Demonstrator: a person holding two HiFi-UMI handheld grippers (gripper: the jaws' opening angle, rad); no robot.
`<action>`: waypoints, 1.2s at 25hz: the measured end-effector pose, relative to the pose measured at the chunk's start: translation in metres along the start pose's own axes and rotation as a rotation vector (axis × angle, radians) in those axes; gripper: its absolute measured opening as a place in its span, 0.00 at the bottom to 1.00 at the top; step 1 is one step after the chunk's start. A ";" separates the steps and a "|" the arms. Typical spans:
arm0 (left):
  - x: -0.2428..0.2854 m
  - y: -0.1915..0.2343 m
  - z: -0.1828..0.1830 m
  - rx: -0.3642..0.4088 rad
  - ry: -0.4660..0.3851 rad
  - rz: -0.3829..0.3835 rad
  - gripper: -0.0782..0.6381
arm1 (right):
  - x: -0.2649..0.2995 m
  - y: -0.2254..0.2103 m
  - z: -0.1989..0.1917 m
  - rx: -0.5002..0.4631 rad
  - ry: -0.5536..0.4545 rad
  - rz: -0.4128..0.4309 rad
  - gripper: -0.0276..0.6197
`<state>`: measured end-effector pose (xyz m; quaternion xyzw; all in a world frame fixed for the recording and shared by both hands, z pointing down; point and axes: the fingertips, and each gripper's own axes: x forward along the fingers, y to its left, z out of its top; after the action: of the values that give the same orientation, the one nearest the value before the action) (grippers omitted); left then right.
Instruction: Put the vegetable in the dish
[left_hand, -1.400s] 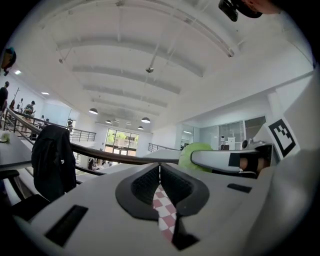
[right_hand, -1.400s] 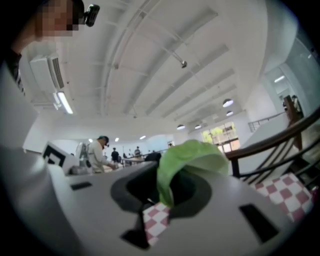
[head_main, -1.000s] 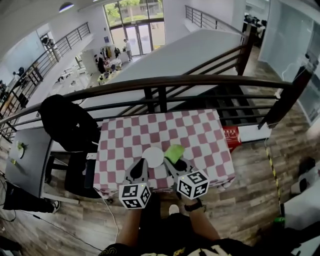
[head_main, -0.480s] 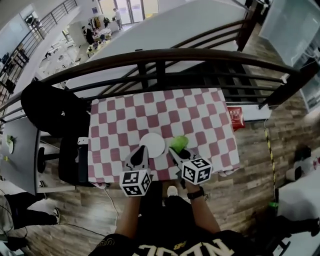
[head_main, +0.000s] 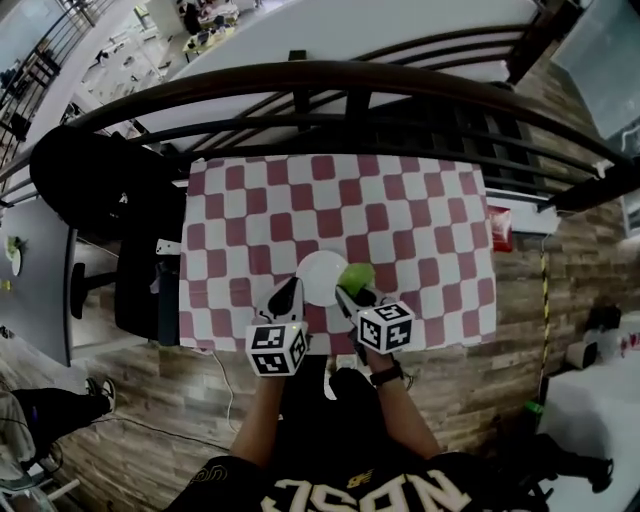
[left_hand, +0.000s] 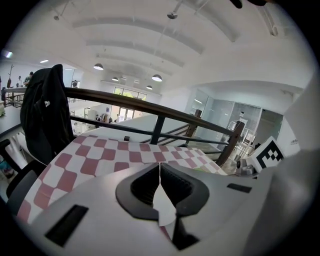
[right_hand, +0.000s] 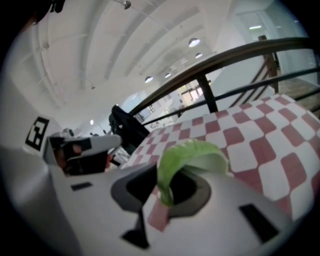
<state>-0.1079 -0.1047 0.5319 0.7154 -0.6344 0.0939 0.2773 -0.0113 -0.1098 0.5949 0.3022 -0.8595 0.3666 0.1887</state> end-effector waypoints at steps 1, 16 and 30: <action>0.001 0.006 -0.003 -0.007 0.009 0.008 0.15 | 0.007 0.001 -0.004 0.000 0.016 0.006 0.17; -0.011 0.070 -0.026 -0.099 0.053 0.120 0.15 | 0.104 0.062 -0.014 0.136 -0.006 0.350 0.17; -0.007 0.064 -0.038 -0.095 0.083 0.093 0.15 | 0.097 0.024 -0.021 0.405 -0.169 0.433 0.17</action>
<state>-0.1621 -0.0818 0.5773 0.6666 -0.6587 0.1061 0.3326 -0.0967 -0.1177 0.6494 0.1730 -0.8259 0.5357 -0.0298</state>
